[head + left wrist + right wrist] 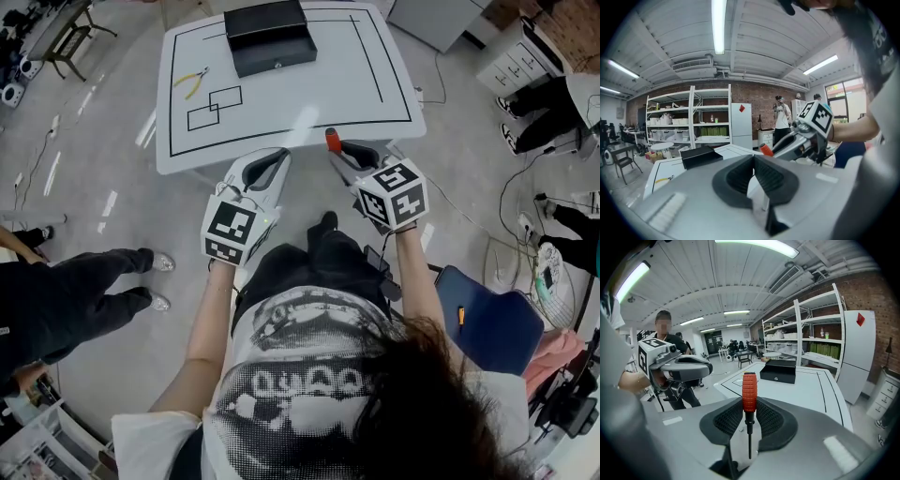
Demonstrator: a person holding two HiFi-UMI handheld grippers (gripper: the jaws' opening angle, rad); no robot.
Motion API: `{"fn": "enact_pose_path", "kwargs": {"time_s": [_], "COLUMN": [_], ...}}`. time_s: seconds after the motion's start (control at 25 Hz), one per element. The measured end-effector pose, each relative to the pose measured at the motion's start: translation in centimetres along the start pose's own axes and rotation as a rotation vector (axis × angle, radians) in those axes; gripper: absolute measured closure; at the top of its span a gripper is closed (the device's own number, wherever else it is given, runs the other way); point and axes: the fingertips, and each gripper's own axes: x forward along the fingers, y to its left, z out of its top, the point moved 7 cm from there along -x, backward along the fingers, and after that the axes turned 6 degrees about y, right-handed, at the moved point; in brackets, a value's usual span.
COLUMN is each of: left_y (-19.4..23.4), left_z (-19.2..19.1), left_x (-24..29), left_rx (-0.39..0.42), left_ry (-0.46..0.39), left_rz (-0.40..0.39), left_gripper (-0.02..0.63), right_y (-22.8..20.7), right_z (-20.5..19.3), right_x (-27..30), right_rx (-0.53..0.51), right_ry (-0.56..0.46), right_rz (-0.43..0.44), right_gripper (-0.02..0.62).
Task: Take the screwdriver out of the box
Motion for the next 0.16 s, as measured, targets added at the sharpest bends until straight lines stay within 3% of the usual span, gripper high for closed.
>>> {"fn": "enact_pose_path", "kwargs": {"time_s": [0.16], "left_y": [0.25], "left_z": [-0.22], "left_x": [-0.81], "left_rx": [0.0], "left_ry": [-0.003], "left_rz": [0.017], "left_gripper": [0.606], "right_y": [0.4], "right_z": [0.28], "right_x": [0.27], "right_rx": [-0.014], "right_ry": [-0.003], "right_rz": [0.003], "right_gripper": [0.501]}}
